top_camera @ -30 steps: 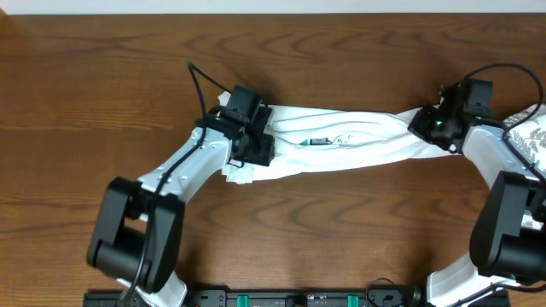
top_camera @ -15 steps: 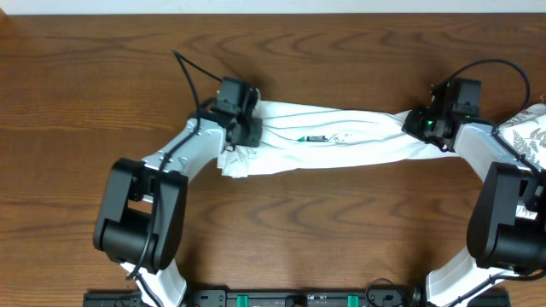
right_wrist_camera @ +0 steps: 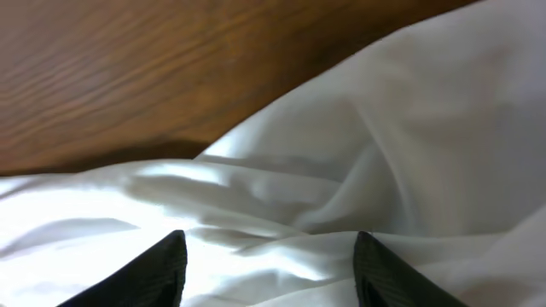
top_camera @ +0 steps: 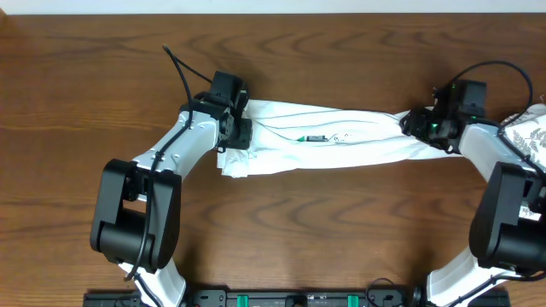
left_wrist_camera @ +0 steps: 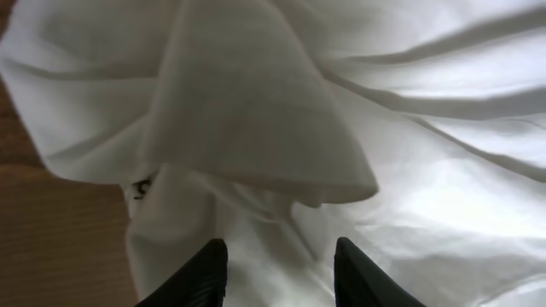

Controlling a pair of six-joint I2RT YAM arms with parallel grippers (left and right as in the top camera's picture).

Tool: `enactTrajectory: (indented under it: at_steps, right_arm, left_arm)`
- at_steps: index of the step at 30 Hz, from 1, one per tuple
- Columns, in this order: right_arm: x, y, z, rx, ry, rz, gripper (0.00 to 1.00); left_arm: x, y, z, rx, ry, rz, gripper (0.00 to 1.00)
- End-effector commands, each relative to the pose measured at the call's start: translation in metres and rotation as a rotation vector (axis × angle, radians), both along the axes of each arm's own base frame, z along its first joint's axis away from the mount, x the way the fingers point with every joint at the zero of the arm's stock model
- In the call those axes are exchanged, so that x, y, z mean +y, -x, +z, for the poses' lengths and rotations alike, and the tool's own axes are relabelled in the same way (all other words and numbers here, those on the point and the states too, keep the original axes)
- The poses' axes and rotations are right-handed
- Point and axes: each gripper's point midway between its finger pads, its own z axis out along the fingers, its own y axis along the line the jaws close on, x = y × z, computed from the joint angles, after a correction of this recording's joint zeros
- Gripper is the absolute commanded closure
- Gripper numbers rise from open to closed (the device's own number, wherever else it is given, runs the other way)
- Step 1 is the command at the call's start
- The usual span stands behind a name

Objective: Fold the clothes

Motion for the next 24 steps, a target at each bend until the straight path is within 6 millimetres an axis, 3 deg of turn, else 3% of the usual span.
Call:
enactTrajectory:
  at_steps: [1,7,14,16,19,24]
  right_arm:
    - [0.011,-0.004,0.018,-0.08,-0.13,0.1,0.37]
    - [0.02,-0.005,0.055,-0.197,-0.228,0.185,0.31]
    - [0.015,-0.003,0.096,-0.275,-0.163,0.17,0.28]
    - [0.006,0.0,0.101,-0.262,-0.115,0.119,0.27]
    - [-0.009,0.006,0.102,-0.222,-0.046,0.041,0.24]
    - [-0.021,0.021,0.084,-0.116,0.002,-0.033,0.21]
  left_arm:
    - [-0.005,0.0,0.006,-0.005,0.028,-0.011,0.58]
    - [0.015,0.005,-0.017,0.04,-0.029,0.031,0.59]
    - [0.041,0.013,-0.055,0.154,-0.045,0.15,0.89]
    - [0.055,0.014,-0.064,0.181,-0.054,0.207,0.94]
    - [0.081,0.012,-0.068,0.186,-0.096,0.29,0.94]
    - [0.116,0.009,-0.068,0.187,-0.096,0.381,0.94]
